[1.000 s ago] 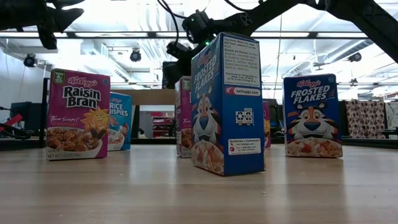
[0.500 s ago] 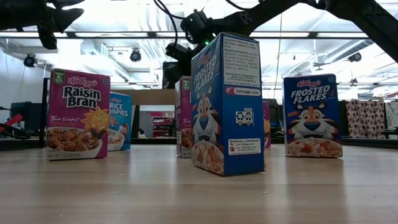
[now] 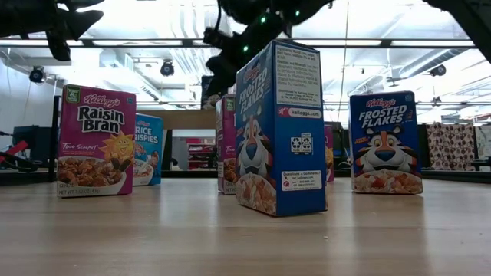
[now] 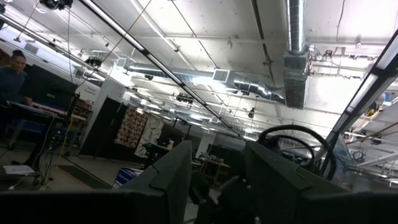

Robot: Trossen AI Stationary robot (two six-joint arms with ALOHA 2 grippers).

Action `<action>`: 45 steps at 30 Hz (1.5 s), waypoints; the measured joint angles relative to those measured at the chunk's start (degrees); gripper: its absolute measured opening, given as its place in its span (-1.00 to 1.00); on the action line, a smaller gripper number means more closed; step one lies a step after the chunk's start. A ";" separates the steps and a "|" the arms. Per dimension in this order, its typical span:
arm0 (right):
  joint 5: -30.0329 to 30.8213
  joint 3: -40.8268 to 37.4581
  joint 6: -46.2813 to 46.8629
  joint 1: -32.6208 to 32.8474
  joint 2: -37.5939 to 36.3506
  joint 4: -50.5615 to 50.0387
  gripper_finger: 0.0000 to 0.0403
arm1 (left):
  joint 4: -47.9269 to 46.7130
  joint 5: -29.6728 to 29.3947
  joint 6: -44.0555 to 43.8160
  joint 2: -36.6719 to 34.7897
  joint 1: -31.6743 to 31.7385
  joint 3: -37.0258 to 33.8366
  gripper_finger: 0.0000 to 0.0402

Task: Stack cereal on shelf
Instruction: Put the top blue cereal box on the shelf

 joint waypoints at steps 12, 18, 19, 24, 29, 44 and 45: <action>-0.48 0.00 5.70 6.80 -4.76 -19.17 -0.96 | -0.56 3.32 -1.84 5.74 -0.02 2.35 -0.33; -0.48 0.00 6.74 9.83 -6.24 -23.32 -0.96 | -0.76 4.45 -3.46 13.12 -0.02 5.49 -0.33; -0.46 0.00 6.81 10.27 -6.50 -23.76 -0.96 | -1.21 4.49 -4.08 14.33 -0.02 6.11 -0.33; -0.48 -2.27 7.69 12.38 -8.62 -24.41 -0.96 | -6.90 4.56 -6.52 20.20 -0.11 10.41 -0.33; -0.02 -10.25 9.30 13.43 -13.22 -19.75 -0.96 | -17.25 4.58 -9.86 25.53 -0.11 16.19 -0.33; -0.66 -39.22 5.57 13.77 -32.68 12.08 -0.96 | -39.32 3.77 -6.57 45.41 2.44 32.82 -0.36; -0.76 -40.48 4.98 13.77 -33.77 13.59 -0.96 | -39.57 3.79 -6.11 46.91 3.34 34.13 -0.39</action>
